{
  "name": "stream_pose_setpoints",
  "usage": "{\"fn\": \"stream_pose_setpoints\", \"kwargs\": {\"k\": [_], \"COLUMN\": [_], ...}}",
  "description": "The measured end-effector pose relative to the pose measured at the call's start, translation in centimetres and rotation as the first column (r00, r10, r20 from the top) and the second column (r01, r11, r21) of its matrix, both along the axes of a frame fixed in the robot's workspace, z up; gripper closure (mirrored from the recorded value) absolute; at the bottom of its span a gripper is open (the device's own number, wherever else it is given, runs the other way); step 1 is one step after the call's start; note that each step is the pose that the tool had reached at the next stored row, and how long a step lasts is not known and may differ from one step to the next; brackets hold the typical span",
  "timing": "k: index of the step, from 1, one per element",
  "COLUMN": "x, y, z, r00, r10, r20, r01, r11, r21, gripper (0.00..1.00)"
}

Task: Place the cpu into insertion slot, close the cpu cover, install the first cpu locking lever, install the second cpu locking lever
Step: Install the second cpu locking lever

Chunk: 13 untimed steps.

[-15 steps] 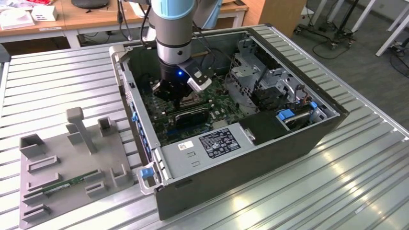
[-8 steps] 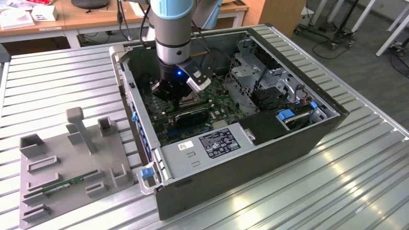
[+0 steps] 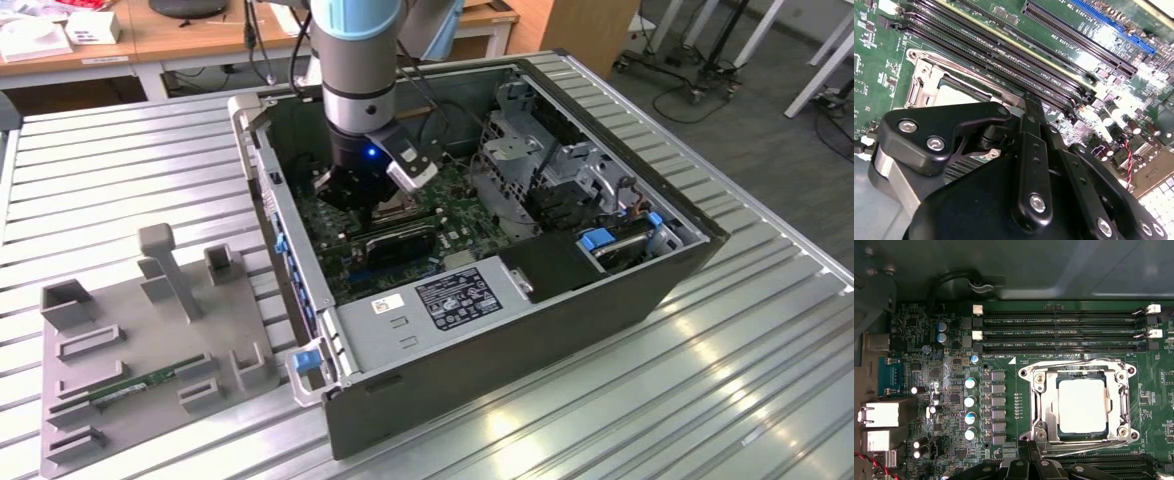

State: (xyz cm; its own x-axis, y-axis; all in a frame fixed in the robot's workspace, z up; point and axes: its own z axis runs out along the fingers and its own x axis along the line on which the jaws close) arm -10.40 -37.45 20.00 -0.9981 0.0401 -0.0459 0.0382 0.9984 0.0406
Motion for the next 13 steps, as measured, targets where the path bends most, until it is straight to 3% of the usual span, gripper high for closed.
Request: {"fn": "stream_pose_setpoints", "kwargs": {"k": [11,13], "x": [0.00,0.00], "y": [0.18,0.17], "z": [-0.03,-0.01], "r00": [1.0000,1.0000], "r10": [0.000,0.000], "r20": [0.0002,-0.0001], "r01": [0.000,0.000], "r11": [1.0000,1.0000], "r21": [0.0018,0.0073], "gripper": [0.89,0.89]}}
